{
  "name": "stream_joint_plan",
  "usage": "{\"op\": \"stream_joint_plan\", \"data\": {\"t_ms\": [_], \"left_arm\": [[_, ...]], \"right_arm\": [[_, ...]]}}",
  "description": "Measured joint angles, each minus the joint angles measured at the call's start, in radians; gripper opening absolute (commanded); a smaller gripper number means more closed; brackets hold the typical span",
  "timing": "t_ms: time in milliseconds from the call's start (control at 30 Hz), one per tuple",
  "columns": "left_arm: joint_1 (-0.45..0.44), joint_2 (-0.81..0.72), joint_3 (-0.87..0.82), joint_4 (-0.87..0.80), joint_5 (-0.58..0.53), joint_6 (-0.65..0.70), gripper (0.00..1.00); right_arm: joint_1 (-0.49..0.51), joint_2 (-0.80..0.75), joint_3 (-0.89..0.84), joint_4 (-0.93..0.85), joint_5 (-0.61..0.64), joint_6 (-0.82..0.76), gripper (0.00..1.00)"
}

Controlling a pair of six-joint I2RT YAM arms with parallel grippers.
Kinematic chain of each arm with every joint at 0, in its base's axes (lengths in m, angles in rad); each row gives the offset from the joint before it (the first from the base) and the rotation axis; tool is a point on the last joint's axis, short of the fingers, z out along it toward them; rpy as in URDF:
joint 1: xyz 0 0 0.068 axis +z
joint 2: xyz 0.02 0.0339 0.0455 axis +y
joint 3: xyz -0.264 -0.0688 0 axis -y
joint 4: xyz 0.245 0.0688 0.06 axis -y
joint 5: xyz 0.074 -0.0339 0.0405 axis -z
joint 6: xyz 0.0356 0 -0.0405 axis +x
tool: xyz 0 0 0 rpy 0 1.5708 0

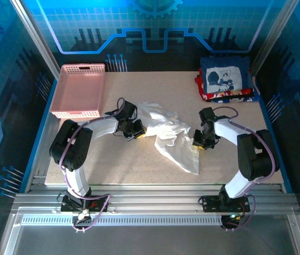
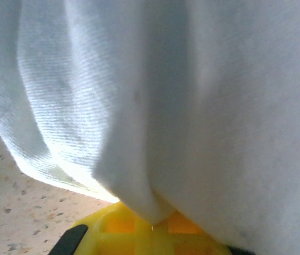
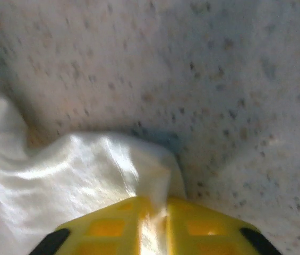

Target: Fold and stack the t-shirts

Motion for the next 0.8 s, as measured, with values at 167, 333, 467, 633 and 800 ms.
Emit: {"op": "stream_joint_plan", "data": {"t_ms": [167, 333, 467, 633, 800], "left_arm": [[0.036, -0.072, 0.028, -0.058, -0.002, 0.016, 0.0], [0.109, -0.22, 0.079, -0.135, 0.004, 0.053, 0.0], [0.177, -0.312, 0.153, -0.193, 0.026, 0.076, 0.0], [0.274, -0.37, 0.299, -0.277, 0.05, 0.13, 0.0], [0.367, -0.394, 0.408, -0.325, 0.085, 0.161, 0.0]], "right_arm": [[0.0, 0.001, 0.075, -0.003, 0.021, 0.0, 0.0], [-0.002, -0.101, 0.209, -0.064, 0.057, -0.019, 0.0], [-0.019, -0.232, 0.322, -0.117, 0.087, -0.056, 0.0], [-0.098, -0.369, 0.45, -0.185, 0.108, -0.118, 0.0], [-0.151, -0.438, 0.553, -0.229, 0.104, -0.175, 0.0]]}}
